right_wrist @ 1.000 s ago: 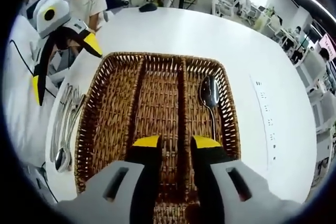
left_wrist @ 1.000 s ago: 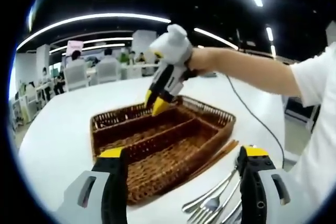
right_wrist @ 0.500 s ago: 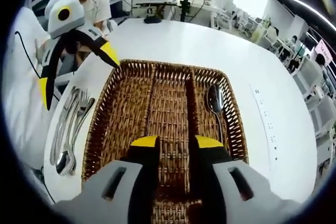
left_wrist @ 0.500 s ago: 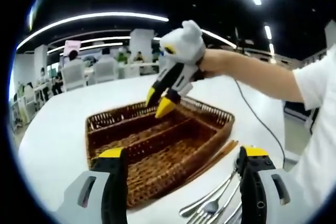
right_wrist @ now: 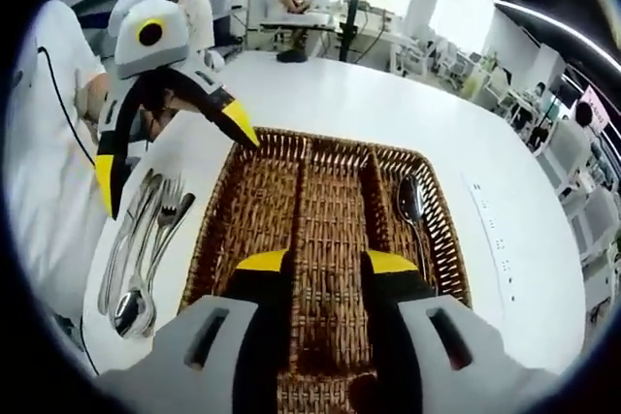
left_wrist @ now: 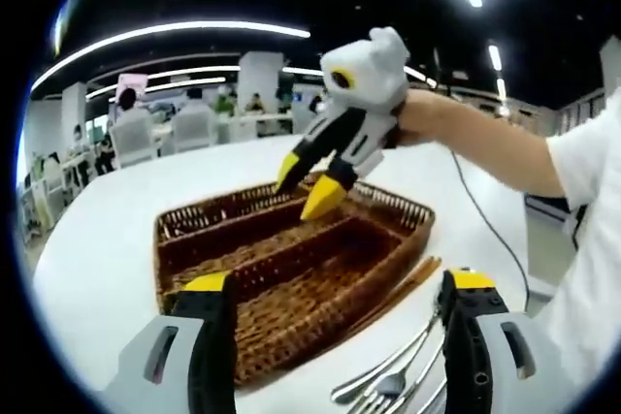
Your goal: Arrange the knives, forks, and spoons in their matching storage slots by inserting each utensil handle-first until every utensil is classified and aligned in the correct compartment
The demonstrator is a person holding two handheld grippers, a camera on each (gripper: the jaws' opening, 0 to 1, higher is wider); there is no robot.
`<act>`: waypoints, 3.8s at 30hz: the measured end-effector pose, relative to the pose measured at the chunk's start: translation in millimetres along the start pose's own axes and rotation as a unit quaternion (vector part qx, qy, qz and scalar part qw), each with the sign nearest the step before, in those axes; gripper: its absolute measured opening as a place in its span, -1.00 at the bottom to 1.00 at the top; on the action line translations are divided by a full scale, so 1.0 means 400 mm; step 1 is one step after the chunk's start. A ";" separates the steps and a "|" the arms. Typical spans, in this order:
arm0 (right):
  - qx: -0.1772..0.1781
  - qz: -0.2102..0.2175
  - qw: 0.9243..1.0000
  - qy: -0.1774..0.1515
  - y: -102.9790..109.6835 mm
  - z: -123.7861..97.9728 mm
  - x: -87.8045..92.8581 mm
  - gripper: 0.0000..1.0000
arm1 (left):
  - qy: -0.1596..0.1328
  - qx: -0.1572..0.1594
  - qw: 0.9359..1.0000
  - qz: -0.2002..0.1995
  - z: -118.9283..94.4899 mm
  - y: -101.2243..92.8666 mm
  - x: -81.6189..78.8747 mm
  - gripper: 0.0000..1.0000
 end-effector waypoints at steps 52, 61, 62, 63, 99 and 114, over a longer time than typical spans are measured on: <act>0.028 0.052 0.994 -0.095 0.158 -0.114 0.001 -0.18 | -0.013 0.014 0.999 0.042 0.011 -0.003 -0.016 0.56; 0.028 0.065 0.992 -0.102 0.190 -0.123 0.015 -0.16 | -0.011 0.019 0.999 0.048 0.008 -0.015 -0.015 0.50; 0.028 0.068 0.992 -0.103 0.193 -0.124 0.017 -0.15 | -0.011 0.020 0.999 0.049 0.008 -0.016 -0.016 0.49; 0.028 0.069 0.992 -0.104 0.195 -0.125 0.017 -0.15 | -0.011 0.020 0.999 0.049 0.008 -0.017 -0.016 0.48; 0.047 0.119 0.983 -0.135 0.247 -0.148 0.052 -0.13 | 0.024 0.059 0.992 0.105 0.027 -0.088 -0.005 0.13; 0.048 0.134 0.980 -0.140 0.268 -0.147 0.071 -0.12 | 0.068 0.099 0.984 0.131 0.037 -0.114 0.037 -0.20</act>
Point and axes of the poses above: the point that each gripper's makers call its tool centre point, and the gripper's own axes: z roughly forward along the fingers, y roughly to its left, x roughly out of its underside, the point moved 2 cm from there along -z, roughly backward along the fingers, and after that the axes turned 6 degrees about x, right-handed, at the moved point
